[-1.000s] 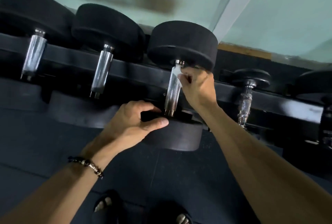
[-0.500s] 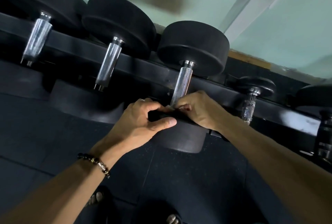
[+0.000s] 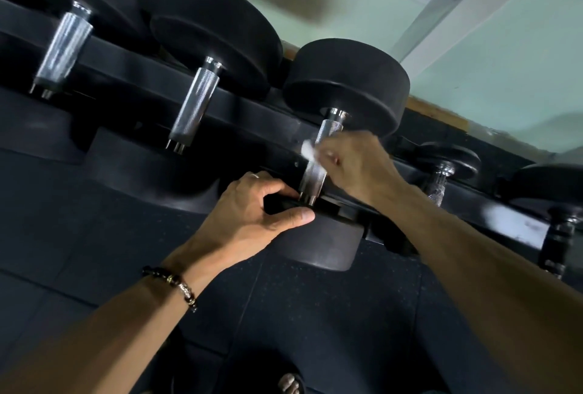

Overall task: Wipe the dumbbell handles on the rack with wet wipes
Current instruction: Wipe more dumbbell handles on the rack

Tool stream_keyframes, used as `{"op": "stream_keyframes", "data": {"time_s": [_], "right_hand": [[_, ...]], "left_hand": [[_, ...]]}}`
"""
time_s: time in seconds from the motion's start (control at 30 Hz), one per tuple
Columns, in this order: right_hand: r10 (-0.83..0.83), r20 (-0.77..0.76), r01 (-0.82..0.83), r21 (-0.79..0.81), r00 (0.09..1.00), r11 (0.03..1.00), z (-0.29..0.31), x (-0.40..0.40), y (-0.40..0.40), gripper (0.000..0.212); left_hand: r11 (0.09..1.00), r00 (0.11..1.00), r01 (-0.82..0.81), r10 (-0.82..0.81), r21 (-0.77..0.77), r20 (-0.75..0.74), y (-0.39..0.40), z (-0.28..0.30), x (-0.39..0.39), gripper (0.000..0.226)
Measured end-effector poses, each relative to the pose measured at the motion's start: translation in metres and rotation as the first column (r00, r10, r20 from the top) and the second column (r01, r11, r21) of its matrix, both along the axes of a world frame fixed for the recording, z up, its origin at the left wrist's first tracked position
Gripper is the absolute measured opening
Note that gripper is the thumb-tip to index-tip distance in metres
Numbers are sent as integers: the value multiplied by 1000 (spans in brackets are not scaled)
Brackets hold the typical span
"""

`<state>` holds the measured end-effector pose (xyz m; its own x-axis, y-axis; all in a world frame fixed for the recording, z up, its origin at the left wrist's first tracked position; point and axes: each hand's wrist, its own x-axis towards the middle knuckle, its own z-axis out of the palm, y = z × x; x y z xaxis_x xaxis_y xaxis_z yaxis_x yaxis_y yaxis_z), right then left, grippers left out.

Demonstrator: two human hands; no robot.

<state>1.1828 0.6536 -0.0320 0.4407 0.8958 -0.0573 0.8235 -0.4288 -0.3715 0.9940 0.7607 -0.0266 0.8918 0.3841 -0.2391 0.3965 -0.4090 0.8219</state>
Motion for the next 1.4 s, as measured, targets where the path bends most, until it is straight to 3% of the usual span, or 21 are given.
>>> {"op": "stream_keyframes", "data": {"time_s": [0.1, 0.13, 0.23, 0.27, 0.37, 0.43, 0.47, 0.5, 0.6, 0.67, 0.73, 0.8, 0.87, 1.0, 1.1, 1.27, 1.4], "right_hand": [[-252, 126, 243, 85, 960, 966, -3, 4, 5, 25], [-225, 90, 221, 55, 970, 974, -7, 0, -1, 25], [70, -145, -87, -116, 987, 989, -4, -25, -21, 15], [121, -159, -146, -157, 980, 977, -2, -24, -22, 14], [73, 152, -52, -138, 986, 989, -1, -4, 1, 18], [-208, 264, 194, 77, 942, 978, -3, 5, 14, 18], [-308, 225, 285, 128, 924, 950, -4, 4, 15, 19], [-297, 182, 288, 73, 938, 955, -6, 0, 14, 20], [-1, -167, -36, -221, 986, 975, -7, -26, -4, 9], [41, -221, -107, -294, 974, 950, 3, -22, -4, 10], [-23, -59, 11, -209, 998, 978, 2, -9, 1, 12], [-262, 76, 260, 37, 962, 965, 0, -8, 5, 15], [-385, 22, 378, 148, 922, 914, -4, -23, 5, 18], [-424, -192, 436, 26, 885, 899, -9, -42, -10, 10], [-570, -241, 605, 102, 785, 790, -14, -33, -21, 9], [-683, -394, 786, 245, 615, 567, -11, -23, 8, 11], [-685, -425, 793, 152, 592, 590, -9, -31, 6, 10]], "left_hand": [[1000, 1000, 0, 0, -14, -5, 1, -3, 1, 44], [1000, 1000, 2, -2, -17, -4, 1, -3, 1, 44], [1000, 1000, 14, -14, -10, 1, 2, -4, 2, 53], [1000, 1000, 13, -13, -8, -1, 2, -4, 2, 51], [1000, 1000, 15, -15, 3, -11, 4, -6, 3, 53], [999, 999, 30, -30, 31, -21, 5, -6, 3, 61], [998, 999, 37, -36, 42, -21, 5, -6, 3, 62], [998, 999, 43, -42, 49, -19, 6, -6, 4, 63], [997, 999, 55, -54, 61, -6, 6, -6, 4, 64], [997, 999, 46, -45, 62, -10, 7, -7, 3, 64], [997, 999, 49, -48, 59, -22, 6, -7, 3, 65], [998, 999, 45, -44, 54, -24, 6, -7, 3, 62], [998, 999, 38, -37, 51, -22, 6, -7, 3, 55], [998, 998, 45, -43, 48, -38, 7, -6, 4, 53], [997, 998, 48, -46, 57, -31, 6, -4, 5, 45], [995, 997, 67, -64, 67, -42, 7, -4, 4, 59], [997, 998, 57, -55, 48, -26, 7, -4, 5, 57]]}}
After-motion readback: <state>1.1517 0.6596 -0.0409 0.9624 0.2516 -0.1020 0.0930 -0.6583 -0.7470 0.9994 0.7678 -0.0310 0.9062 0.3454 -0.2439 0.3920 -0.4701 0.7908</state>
